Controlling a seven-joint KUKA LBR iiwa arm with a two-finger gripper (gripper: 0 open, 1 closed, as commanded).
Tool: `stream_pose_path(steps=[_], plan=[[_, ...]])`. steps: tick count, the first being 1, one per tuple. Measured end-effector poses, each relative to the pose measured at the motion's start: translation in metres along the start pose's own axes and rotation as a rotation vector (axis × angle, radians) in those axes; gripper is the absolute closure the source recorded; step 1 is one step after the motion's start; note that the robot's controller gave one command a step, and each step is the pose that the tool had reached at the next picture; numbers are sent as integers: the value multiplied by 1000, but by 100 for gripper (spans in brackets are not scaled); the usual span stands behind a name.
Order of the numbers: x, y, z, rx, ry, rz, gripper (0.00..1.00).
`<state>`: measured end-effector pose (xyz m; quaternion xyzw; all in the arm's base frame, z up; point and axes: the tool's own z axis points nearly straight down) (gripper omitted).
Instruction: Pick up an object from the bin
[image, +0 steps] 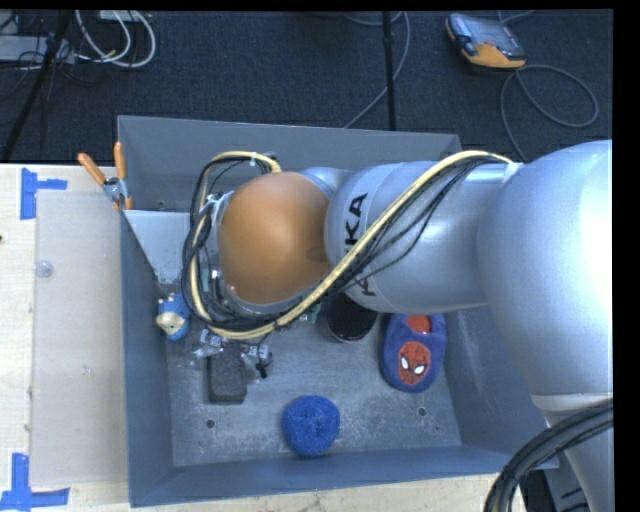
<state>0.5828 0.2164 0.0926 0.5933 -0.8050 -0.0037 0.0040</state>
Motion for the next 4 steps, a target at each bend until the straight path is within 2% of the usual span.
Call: stream_pose_path(steps=[2,4], plan=[[-2,-3,-29,11,-8,5,100],[-2,-1,-38,6,-6,7,100]])
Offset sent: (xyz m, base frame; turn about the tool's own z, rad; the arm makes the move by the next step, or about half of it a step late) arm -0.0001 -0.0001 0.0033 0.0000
